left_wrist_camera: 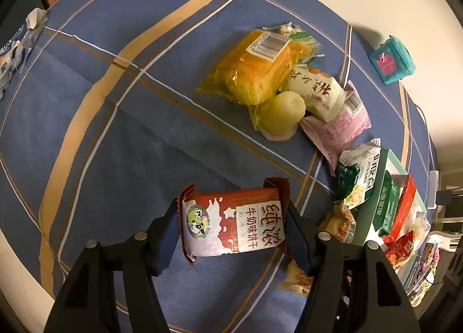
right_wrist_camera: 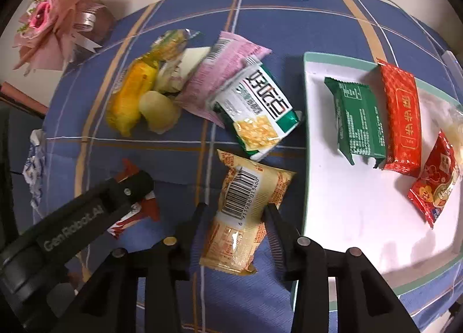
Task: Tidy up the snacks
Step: 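Lift the milk biscuit pack with left tool while right tool lifts the yellow cake pack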
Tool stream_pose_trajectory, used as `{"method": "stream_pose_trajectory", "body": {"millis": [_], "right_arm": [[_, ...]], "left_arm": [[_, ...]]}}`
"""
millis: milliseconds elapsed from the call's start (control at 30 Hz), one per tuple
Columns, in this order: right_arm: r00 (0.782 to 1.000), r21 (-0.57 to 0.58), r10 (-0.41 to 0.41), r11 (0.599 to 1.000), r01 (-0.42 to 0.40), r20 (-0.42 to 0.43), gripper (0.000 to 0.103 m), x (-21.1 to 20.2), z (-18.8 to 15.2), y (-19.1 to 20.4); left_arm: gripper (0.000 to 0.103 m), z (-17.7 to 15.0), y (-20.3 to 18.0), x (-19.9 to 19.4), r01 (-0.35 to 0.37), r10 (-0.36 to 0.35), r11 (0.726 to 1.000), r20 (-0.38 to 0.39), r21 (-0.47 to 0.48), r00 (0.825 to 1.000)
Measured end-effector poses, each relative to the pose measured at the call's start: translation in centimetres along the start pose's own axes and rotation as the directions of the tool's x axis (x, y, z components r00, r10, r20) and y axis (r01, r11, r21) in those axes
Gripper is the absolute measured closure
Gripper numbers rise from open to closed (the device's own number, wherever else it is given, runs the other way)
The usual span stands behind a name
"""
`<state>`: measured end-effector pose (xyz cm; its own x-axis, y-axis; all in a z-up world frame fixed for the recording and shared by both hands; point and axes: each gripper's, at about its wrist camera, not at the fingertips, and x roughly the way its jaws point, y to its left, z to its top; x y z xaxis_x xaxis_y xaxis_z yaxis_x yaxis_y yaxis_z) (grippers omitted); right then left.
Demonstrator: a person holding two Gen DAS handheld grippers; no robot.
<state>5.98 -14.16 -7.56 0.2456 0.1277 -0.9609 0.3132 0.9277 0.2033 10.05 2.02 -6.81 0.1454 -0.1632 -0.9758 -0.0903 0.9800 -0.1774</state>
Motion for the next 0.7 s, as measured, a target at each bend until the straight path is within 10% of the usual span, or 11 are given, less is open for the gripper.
{"method": "stream_pose_trajectory", "body": {"millis": [700], "right_arm": [[1.000, 0.014, -0.013, 1.000, 0.014, -0.009, 0.064, 2.4, -0.8, 0.6]], "left_arm": [[0.035, 0.2, -0.5, 0.8, -0.001, 0.001, 1.000, 0.007, 0.002, 1.000]]}}
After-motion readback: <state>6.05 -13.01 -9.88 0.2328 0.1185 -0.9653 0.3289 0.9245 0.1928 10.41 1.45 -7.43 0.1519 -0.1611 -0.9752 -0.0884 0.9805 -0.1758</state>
